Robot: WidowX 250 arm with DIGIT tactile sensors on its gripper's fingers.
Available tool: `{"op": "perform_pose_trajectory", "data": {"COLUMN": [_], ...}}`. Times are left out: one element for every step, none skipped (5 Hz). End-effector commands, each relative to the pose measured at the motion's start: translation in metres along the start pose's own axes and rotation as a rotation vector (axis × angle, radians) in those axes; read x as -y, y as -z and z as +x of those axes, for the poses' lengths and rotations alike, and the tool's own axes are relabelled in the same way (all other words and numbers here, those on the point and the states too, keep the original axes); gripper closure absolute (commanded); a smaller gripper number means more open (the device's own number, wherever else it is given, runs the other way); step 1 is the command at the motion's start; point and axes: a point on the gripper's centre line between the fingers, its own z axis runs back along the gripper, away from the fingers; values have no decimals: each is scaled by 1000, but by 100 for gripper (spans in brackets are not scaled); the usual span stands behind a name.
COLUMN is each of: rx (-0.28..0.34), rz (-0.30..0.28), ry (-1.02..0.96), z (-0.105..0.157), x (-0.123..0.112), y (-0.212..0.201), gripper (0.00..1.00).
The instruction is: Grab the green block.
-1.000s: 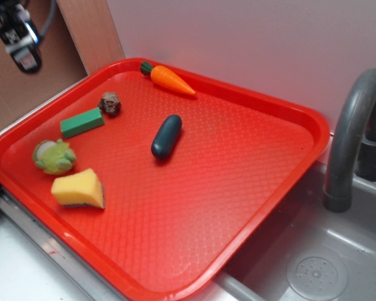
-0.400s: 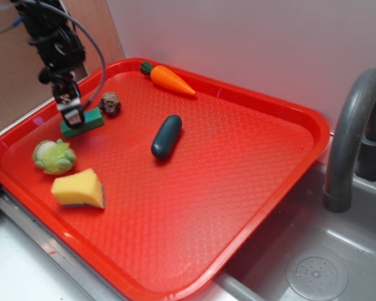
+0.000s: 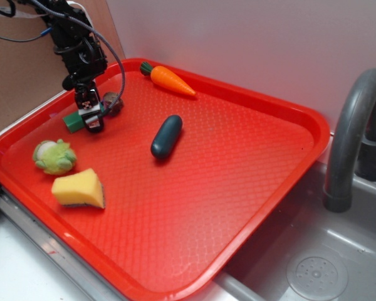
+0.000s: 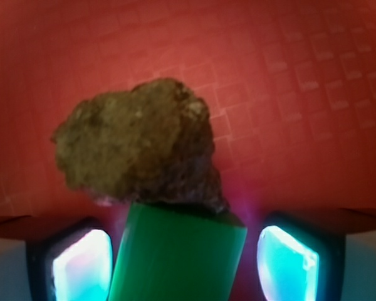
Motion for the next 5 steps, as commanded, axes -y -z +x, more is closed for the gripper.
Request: {"op": "perform_pose_trajectory", "data": {"rx": [-72, -97, -106, -84, 11], "rz": [15, 34, 31, 47, 12], "ry": [74, 51, -20, -88, -103], "z": [-6, -2, 14, 21, 20], "x": [24, 31, 40, 51, 60], "y": [12, -12, -61, -111, -162], "gripper": [100, 100, 100, 100, 100]}}
